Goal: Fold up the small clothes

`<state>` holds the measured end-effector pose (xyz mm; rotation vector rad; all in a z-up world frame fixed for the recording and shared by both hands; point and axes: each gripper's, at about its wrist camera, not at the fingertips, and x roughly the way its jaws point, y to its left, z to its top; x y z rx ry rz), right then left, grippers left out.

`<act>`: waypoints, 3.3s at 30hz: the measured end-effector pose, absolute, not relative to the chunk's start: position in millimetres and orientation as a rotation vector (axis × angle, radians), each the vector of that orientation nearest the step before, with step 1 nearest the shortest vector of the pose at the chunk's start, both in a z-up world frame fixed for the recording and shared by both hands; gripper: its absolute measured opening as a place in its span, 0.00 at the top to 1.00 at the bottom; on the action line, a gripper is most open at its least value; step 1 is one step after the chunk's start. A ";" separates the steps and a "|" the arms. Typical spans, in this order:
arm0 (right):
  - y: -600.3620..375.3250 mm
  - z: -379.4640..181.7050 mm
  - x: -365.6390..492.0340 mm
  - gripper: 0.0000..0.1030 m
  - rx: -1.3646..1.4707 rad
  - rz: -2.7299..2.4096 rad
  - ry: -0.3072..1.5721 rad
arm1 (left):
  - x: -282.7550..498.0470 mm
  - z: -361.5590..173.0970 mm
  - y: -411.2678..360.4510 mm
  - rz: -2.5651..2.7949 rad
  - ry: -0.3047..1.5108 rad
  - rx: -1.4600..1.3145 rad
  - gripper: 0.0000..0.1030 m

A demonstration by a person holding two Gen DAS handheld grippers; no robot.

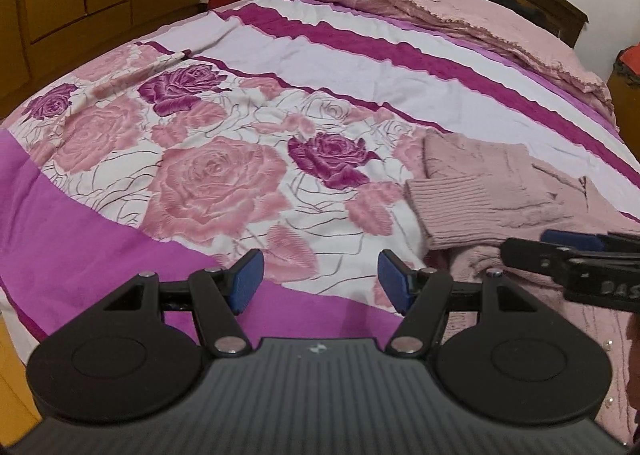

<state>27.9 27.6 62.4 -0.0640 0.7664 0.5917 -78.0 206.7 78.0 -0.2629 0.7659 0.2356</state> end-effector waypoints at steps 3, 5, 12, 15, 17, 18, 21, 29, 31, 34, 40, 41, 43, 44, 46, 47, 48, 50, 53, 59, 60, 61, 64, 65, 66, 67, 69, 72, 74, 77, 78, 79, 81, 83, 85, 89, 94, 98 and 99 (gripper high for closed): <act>46.1 58.6 29.3 0.34 -0.144 0.623 0.760 | -79.1 75.2 211.9 0.243 0.767 -0.278 0.32; 56.7 54.6 32.0 0.34 -0.195 0.630 0.763 | -79.8 73.2 214.1 0.247 0.771 -0.286 0.32; 76.6 36.3 39.5 0.39 -0.334 0.598 0.751 | -79.9 67.1 218.6 0.252 0.779 -0.295 0.32; 76.3 36.9 38.7 0.65 -0.337 0.576 0.726 | -79.1 67.7 218.9 0.251 0.776 -0.299 0.32; 71.9 41.7 40.5 0.76 -0.300 0.583 0.725 | -77.9 68.5 217.3 0.249 0.774 -0.294 0.32; 69.7 45.2 41.4 0.83 -0.280 0.583 0.724 | -77.3 69.0 216.1 0.246 0.772 -0.289 0.32; 60.3 60.7 42.0 0.88 -0.231 0.571 0.689 | -75.3 71.7 209.7 0.228 0.765 -0.276 0.32; 19.0 99.0 38.0 0.89 -0.177 0.513 0.580 | -64.0 87.8 190.6 0.167 0.737 -0.247 0.32; 3.6 106.5 37.4 0.89 -0.156 0.486 0.560 | -59.2 93.9 184.1 0.135 0.727 -0.242 0.32; -20.2 112.6 36.5 0.89 -0.121 0.446 0.548 | -49.8 101.8 170.8 0.092 0.717 -0.220 0.32; -66.0 114.4 31.1 0.89 -0.048 0.324 0.539 | -27.1 112.1 138.8 0.007 0.694 -0.166 0.32; -73.8 113.6 30.0 0.89 -0.037 0.305 0.539 | -22.4 112.6 133.0 -0.010 0.693 -0.159 0.32; -88.9 111.5 28.6 0.89 -0.010 0.266 0.543 | -12.6 112.5 122.7 -0.041 0.693 -0.151 0.32; -96.7 110.0 28.2 0.89 0.008 0.247 0.548 | -7.7 112.0 118.5 -0.054 0.694 -0.151 0.32; -111.6 107.3 27.7 0.89 0.041 0.214 0.557 | 3.6 108.7 109.3 -0.081 0.697 -0.152 0.32; -118.1 106.1 26.8 0.89 0.052 0.199 0.558 | 8.5 106.5 105.4 -0.091 0.698 -0.151 0.32; -125.1 105.4 25.8 0.89 0.061 0.182 0.556 | 14.1 103.8 100.6 -0.098 0.702 -0.147 0.32; -139.5 104.4 22.9 0.90 0.080 0.143 0.546 | 23.0 97.3 93.5 -0.096 0.718 -0.133 0.32; -164.0 103.6 19.4 0.93 0.122 0.087 0.527 | 34.3 87.6 83.9 -0.094 0.728 -0.118 0.32; -207.9 84.6 20.8 0.91 0.201 0.075 0.584 | 51.4 69.3 74.3 -0.075 0.759 -0.086 0.32; -214.7 79.5 22.1 0.90 0.228 0.077 0.598 | 54.0 66.2 73.7 -0.069 0.767 -0.082 0.32; -219.0 75.3 24.8 0.90 0.248 0.084 0.616 | 55.9 63.1 73.2 -0.064 0.776 -0.079 0.32; -228.1 60.5 33.8 0.87 0.305 0.103 0.676 | 59.4 55.8 70.4 -0.052 0.792 -0.060 0.32; -229.7 57.1 34.1 0.85 0.315 0.102 0.688 | 59.8 54.4 69.3 -0.050 0.795 -0.052 0.32; -230.5 53.4 36.1 0.77 0.325 0.103 0.697 | 60.3 52.9 68.4 -0.049 0.798 -0.044 0.32; -230.6 50.3 37.8 0.60 0.334 0.106 0.700 | 60.6 51.5 67.9 -0.049 0.801 -0.036 0.32; -231.7 47.6 38.0 0.44 0.355 0.112 0.688 | 61.1 49.6 68.0 -0.049 0.805 -0.032 0.32; -230.0 47.4 41.0 0.43 0.377 0.125 0.678 | 61.5 48.5 69.3 -0.049 0.807 -0.040 0.32; -228.1 48.0 43.0 0.43 0.377 0.143 0.683 | 62.9 48.0 69.8 -0.047 0.810 -0.042 0.32; -222.7 48.6 47.5 0.43 0.340 0.160 0.698 | 64.3 47.4 69.4 -0.044 0.812 -0.041 0.32; -220.4 48.1 50.0 0.43 0.328 0.163 0.706 | 64.3 47.2 69.0 -0.043 0.813 -0.041 0.32; -218.8 47.4 52.6 0.43 0.319 0.167 0.714 | 64.5 46.8 68.9 -0.042 0.813 -0.041 0.32; -215.3 44.4 58.9 0.43 0.308 0.177 0.735 | 64.4 46.1 68.0 -0.040 0.813 -0.037 0.32; -212.0 40.6 65.0 0.43 0.304 0.193 0.759 | 64.6 45.8 67.7 -0.039 0.813 -0.034 0.32; -207.0 36.1 70.7 0.43 0.291 0.209 0.784 | 65.2 45.3 67.3 -0.038 0.814 -0.031 0.32; -196.0 29.4 76.5 0.44 0.241 0.238 0.810 | 65.4 44.3 67.4 -0.038 0.814 -0.034 0.32; -184.7 29.1 77.5 0.65 0.172 0.275 0.806 | 65.8 43.6 66.9 -0.035 0.814 -0.030 0.31; -182.2 35.9 75.9 0.88 0.153 0.294 0.787 | 66.3 43.3 67.4 -0.035 0.813 -0.029 0.31; -181.1 39.4 74.1 0.88 0.140 0.290 0.772 | 66.5 43.1 67.7 -0.036 0.812 -0.029 0.31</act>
